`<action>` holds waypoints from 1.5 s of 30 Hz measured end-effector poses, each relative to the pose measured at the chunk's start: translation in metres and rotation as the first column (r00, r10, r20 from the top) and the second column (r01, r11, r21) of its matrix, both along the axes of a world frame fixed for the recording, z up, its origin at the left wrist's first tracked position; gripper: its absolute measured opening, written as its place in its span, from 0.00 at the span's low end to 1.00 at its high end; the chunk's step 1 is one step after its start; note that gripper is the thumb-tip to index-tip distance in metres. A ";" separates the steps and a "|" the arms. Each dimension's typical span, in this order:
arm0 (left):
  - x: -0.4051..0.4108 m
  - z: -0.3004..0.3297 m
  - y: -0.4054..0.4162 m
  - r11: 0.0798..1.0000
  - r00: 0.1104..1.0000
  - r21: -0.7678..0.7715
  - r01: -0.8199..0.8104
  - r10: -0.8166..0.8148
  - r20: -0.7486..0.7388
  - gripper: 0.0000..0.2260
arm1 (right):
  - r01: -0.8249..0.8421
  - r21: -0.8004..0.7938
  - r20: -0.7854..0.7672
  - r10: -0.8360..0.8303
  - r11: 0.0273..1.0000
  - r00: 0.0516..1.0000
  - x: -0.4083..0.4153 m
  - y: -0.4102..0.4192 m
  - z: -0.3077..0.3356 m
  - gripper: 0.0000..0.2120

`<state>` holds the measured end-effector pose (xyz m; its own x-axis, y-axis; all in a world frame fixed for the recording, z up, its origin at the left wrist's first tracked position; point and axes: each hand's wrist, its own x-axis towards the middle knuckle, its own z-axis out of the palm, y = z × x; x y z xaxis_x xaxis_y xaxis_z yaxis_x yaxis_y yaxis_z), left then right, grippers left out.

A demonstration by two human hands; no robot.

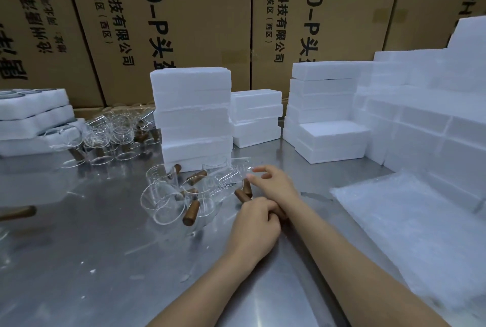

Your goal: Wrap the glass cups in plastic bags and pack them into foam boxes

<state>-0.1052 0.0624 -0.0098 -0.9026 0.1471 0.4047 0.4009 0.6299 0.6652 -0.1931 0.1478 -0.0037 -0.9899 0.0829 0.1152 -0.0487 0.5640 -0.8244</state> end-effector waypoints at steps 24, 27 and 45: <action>-0.028 0.004 -0.004 0.990 0.910 0.139 -0.027 0.082 -0.406 0.33 | 0.187 0.319 -0.676 0.084 0.929 0.732 0.037 0.045 0.005 0.02; -0.036 0.001 -0.008 0.993 0.919 0.110 -0.045 0.084 -0.384 0.39 | 0.212 0.421 -0.718 0.181 0.882 0.672 0.044 0.043 0.017 0.03; -0.049 0.002 -0.015 0.953 0.894 0.296 -0.065 0.187 -0.407 0.28 | -0.171 -0.068 -0.409 0.129 0.983 0.903 0.037 0.040 0.014 0.18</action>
